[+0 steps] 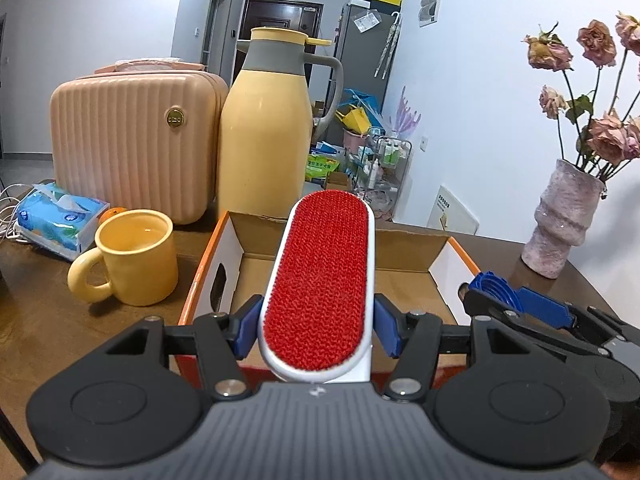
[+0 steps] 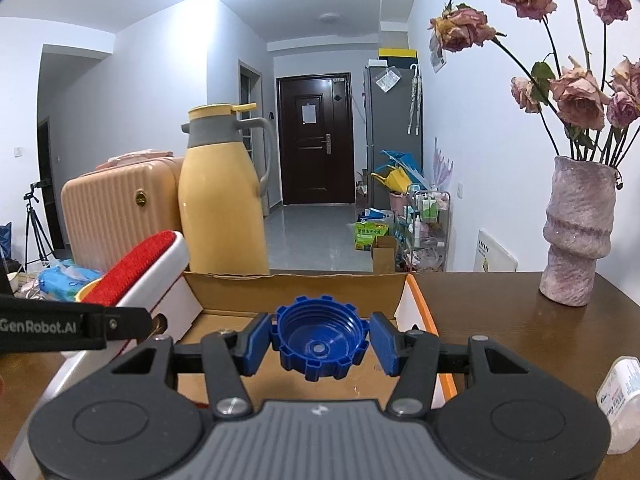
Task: Organize rigid objects
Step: 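Carry the lint brush and blue cap over the cardboard box with both tools, then open the left tool to drop the brush while the right tool drops the cap into the box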
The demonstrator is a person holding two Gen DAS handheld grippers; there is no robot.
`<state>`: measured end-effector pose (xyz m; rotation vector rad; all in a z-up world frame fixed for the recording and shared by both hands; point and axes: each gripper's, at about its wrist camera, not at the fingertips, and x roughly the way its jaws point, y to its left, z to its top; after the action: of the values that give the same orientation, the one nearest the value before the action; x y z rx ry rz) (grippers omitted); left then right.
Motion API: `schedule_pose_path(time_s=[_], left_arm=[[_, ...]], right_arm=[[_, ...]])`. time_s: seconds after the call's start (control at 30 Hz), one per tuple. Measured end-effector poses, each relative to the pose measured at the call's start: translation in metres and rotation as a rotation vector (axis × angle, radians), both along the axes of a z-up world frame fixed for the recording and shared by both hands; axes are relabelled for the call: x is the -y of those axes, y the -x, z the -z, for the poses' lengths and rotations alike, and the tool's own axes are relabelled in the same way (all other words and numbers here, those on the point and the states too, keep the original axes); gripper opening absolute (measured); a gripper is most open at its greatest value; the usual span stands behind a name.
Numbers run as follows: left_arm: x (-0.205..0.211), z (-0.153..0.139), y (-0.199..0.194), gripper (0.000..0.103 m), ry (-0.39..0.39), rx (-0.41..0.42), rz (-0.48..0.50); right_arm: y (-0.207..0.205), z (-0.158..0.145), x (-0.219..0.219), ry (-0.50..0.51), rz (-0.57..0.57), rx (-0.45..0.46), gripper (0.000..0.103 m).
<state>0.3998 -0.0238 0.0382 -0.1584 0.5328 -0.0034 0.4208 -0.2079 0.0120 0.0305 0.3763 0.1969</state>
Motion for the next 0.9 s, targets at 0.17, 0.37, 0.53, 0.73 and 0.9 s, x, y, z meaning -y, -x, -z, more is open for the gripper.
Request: schedule_pose_path(time_s=[0.17,0.37,0.53,0.73,0.9], left_arm=[[0.001,0.002,-0.019,0.059,-0.004,-0.008,-0.010],[0.000,0.006,-0.041,0.059,-0.007,-0.031,-0.030],[0.002,0.011,-0.057,0.059,-0.022,-0.052,-0.036],[0.004,0.016,-0.072,0.059,-0.042,-0.076,-0.036],[0.002,0.020,-0.082,0.059,-0.053,-0.095,-0.040]], right_arm=[[-0.016,0.001,0.001,0.002,0.004,-0.009,0.053],[-0.032,0.003,0.000,0.003,0.009,-0.029,0.053],[-0.040,0.007,-0.004,0.019,0.009,-0.038,0.053],[-0.054,0.010,-0.004,0.031,0.013,-0.057,0.053],[-0.063,0.015,-0.004,0.038,0.015,-0.082,0.053]])
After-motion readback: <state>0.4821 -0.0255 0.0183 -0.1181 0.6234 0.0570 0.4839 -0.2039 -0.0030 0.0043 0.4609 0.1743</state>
